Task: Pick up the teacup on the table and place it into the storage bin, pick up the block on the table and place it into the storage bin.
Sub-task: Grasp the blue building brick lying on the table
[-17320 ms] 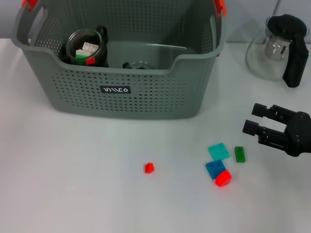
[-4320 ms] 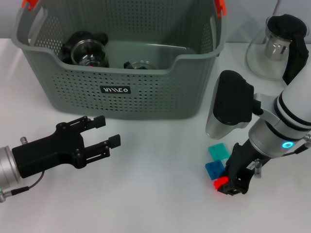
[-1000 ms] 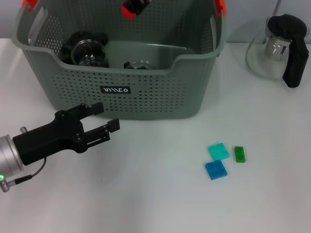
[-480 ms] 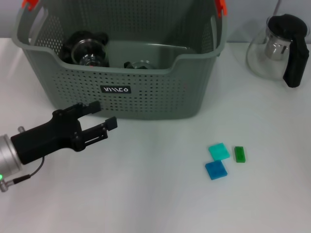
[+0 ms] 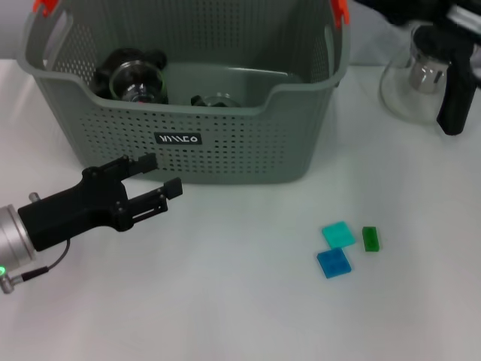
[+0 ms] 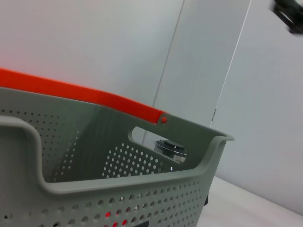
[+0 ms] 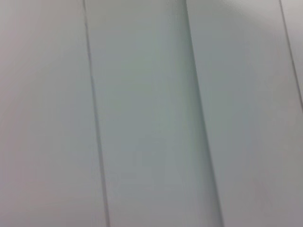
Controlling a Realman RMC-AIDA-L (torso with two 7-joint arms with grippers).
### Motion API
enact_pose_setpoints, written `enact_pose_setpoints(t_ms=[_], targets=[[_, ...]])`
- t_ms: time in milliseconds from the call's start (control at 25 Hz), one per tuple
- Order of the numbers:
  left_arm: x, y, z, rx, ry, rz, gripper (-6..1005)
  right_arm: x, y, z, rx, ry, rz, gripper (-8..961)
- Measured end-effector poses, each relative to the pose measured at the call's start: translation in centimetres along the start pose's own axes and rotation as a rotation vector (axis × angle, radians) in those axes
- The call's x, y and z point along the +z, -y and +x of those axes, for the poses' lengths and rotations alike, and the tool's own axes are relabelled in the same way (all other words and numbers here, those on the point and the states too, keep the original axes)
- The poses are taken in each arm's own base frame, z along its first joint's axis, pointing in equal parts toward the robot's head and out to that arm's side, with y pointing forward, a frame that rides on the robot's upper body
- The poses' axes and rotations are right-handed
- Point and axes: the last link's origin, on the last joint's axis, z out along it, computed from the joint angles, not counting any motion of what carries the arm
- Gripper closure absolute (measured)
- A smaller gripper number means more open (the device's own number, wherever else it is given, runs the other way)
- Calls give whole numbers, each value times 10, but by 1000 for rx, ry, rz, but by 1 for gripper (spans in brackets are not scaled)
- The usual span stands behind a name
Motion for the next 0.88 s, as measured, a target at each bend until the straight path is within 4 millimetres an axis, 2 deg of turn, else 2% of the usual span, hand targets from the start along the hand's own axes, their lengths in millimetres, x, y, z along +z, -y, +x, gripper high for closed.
enact_pose_setpoints(t_ms=[80, 240, 440, 640, 880], targets=[[0, 0, 0, 1, 0, -1, 281, -24, -7, 11, 31, -8, -32, 297], [0, 0, 1, 1, 0, -1, 281, -60, -24, 30, 47, -172, -100, 303], [0, 1, 1, 1, 1, 1, 281, -88, -29, 28, 79, -410, -101, 310], [-1, 2, 0, 0, 5, 11, 281, -86, -19, 16, 116, -744, -7, 318], [-2, 3, 0, 0, 8, 15, 281, -51, -13, 8, 123, -1047, -37, 326]])
